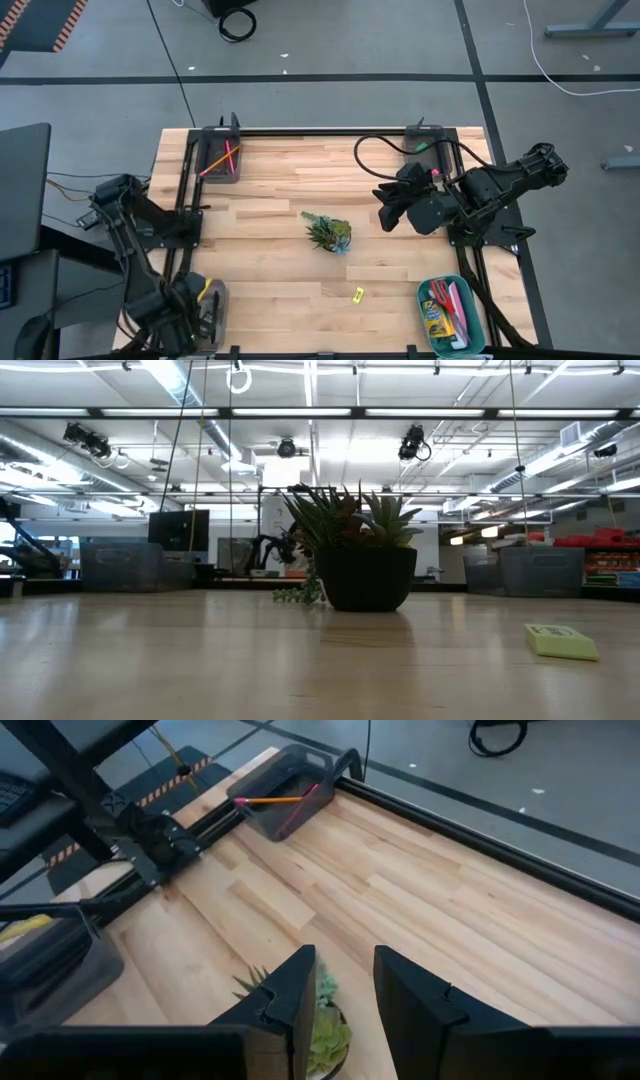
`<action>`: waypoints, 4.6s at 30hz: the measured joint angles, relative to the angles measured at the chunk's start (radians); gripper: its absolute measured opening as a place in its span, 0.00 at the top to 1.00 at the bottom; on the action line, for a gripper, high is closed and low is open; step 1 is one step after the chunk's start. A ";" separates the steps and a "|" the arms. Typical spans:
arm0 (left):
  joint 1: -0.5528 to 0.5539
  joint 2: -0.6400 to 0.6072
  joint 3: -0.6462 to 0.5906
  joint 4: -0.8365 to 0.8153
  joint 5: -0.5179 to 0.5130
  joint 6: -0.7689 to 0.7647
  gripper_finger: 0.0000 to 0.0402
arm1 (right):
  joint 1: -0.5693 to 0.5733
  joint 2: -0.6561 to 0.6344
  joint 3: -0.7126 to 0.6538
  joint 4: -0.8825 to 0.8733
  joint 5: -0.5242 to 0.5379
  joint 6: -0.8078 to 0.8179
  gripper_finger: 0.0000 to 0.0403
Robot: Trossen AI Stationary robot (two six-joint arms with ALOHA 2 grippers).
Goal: Sort crayons/erasers/pens/pencils in bins
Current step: Put the yellow ballpen into the bottom left black bin, then put the yellow eraser into the top right black bin
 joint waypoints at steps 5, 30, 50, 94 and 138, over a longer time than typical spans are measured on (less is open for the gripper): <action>-0.023 0.032 0.000 0.019 0.001 0.000 0.92 | 0.000 0.000 0.000 0.000 0.000 -0.015 0.73; 0.022 0.062 0.013 0.040 0.085 0.003 0.39 | 0.000 0.000 0.000 0.000 -0.023 -0.012 0.73; 0.528 0.061 0.554 -0.193 -0.444 0.857 0.64 | 0.003 0.000 -0.009 0.004 -0.300 -0.029 0.73; 0.798 0.028 0.980 0.060 -0.386 1.846 0.71 | 0.049 0.567 -0.126 0.314 -0.936 1.049 0.40; 0.669 0.025 0.980 0.058 -0.387 1.819 0.75 | -0.006 0.743 -0.126 0.362 -0.957 1.134 0.54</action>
